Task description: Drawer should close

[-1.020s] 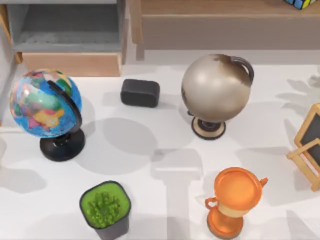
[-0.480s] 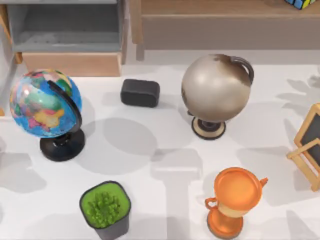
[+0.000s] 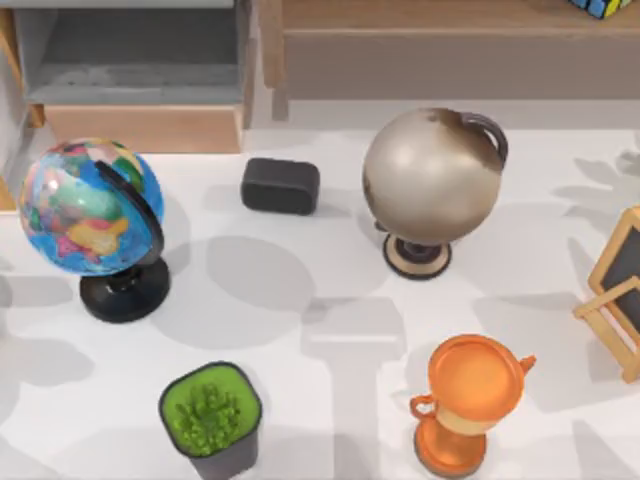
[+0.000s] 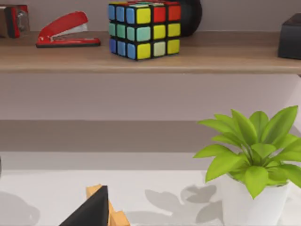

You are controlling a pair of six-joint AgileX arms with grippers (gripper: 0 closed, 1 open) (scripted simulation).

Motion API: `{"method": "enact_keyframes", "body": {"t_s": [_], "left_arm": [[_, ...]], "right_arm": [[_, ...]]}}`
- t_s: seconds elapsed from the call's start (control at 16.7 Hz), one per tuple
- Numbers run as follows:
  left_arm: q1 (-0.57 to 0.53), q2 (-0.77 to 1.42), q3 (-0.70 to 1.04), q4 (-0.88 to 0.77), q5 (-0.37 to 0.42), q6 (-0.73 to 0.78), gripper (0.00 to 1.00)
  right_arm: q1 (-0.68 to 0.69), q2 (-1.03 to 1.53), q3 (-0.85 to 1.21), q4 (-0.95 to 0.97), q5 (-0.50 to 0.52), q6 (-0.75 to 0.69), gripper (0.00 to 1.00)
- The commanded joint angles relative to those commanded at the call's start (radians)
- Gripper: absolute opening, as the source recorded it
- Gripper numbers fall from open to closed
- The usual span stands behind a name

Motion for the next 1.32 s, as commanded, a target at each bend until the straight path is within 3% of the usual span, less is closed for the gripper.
{"method": "enact_keyframes", "body": {"t_s": [0.24,0.72,1.32], "left_arm": [[-0.006,0.019,0.028,-0.021,-0.009,0.001,0.0],[-0.083,0.109,0.24,-0.136,-0.086,-0.005,0.0],[-0.111,0.166,0.339,-0.195,-0.104,-0.007,0.0]], "right_arm": [[0.0,0.0,0.0,0.0,0.0,0.0,1.0],[0.0,0.0,0.0,0.0,0.0,0.0,1.0],[0.0,0.0,0.0,0.0,0.0,0.0,1.0]]}}
